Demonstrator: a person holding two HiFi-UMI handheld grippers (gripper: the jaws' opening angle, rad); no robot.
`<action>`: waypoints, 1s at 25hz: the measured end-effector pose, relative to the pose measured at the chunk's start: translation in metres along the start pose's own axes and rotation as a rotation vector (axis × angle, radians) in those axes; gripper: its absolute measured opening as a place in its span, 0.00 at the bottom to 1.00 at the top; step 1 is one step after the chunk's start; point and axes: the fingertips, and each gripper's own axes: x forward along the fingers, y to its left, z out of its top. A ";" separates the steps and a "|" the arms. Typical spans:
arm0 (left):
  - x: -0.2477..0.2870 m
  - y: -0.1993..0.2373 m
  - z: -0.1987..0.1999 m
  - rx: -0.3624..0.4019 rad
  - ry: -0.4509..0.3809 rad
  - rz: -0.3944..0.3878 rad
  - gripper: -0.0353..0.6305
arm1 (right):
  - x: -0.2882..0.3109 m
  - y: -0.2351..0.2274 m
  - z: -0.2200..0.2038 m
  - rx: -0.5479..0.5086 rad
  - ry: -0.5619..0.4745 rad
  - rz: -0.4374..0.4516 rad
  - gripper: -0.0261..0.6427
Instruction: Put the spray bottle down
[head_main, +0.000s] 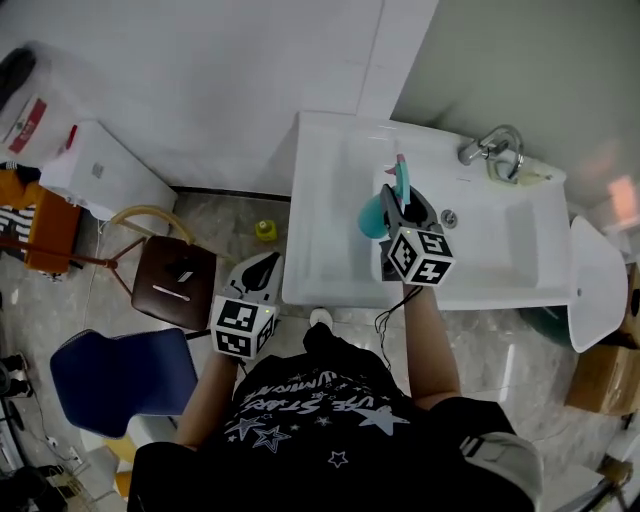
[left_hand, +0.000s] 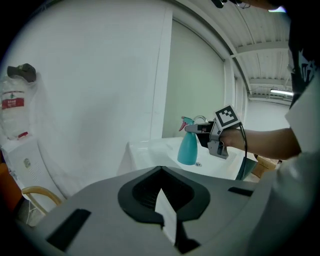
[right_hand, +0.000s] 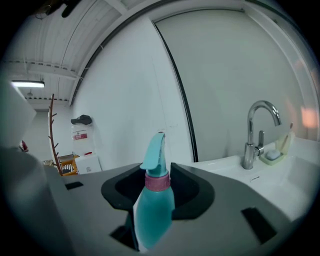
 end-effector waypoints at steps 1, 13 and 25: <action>0.005 0.003 0.002 -0.003 0.002 0.008 0.08 | 0.010 -0.001 0.001 -0.002 0.001 0.008 0.28; 0.043 0.028 0.008 -0.032 0.039 0.081 0.08 | 0.103 -0.009 -0.008 -0.078 0.002 0.036 0.28; 0.060 0.036 0.006 -0.053 0.070 0.110 0.08 | 0.138 -0.005 -0.016 -0.101 -0.034 0.076 0.28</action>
